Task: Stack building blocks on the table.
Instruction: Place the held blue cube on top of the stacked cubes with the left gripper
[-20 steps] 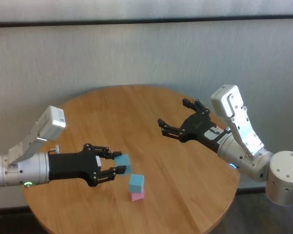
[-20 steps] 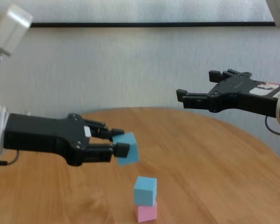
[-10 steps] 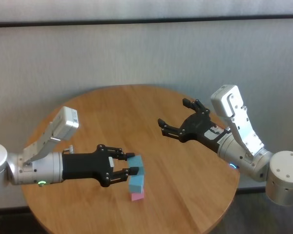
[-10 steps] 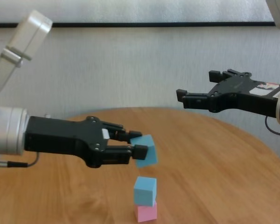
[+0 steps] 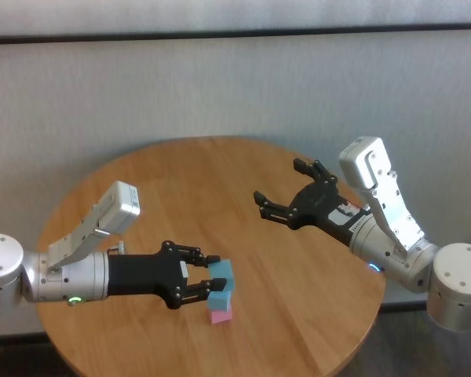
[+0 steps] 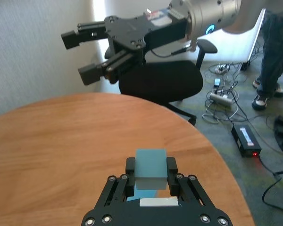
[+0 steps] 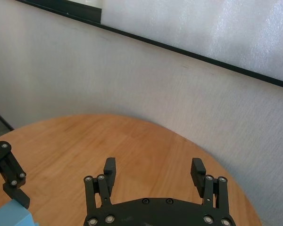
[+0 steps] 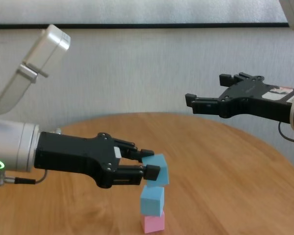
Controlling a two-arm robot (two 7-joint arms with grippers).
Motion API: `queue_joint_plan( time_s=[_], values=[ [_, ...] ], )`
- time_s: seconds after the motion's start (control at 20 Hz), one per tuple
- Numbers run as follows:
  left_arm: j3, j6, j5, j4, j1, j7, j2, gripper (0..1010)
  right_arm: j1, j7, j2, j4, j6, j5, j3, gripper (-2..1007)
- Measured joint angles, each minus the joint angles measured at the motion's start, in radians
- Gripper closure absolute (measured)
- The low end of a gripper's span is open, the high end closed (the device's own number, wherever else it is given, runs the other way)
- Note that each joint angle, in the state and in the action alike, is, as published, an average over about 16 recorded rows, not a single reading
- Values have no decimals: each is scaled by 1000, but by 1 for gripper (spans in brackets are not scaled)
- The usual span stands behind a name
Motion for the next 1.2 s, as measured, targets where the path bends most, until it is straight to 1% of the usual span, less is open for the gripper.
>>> queue_joint_plan(
  time_s=[0.5, 1.2],
  values=[
    [36, -16, 19, 24, -18, 18, 7, 603, 0, 0, 0, 0, 0, 0, 0, 4],
    [75, -33, 28, 76, -53, 46, -5, 603, 0, 0, 0, 0, 0, 0, 0, 4]
  ],
)
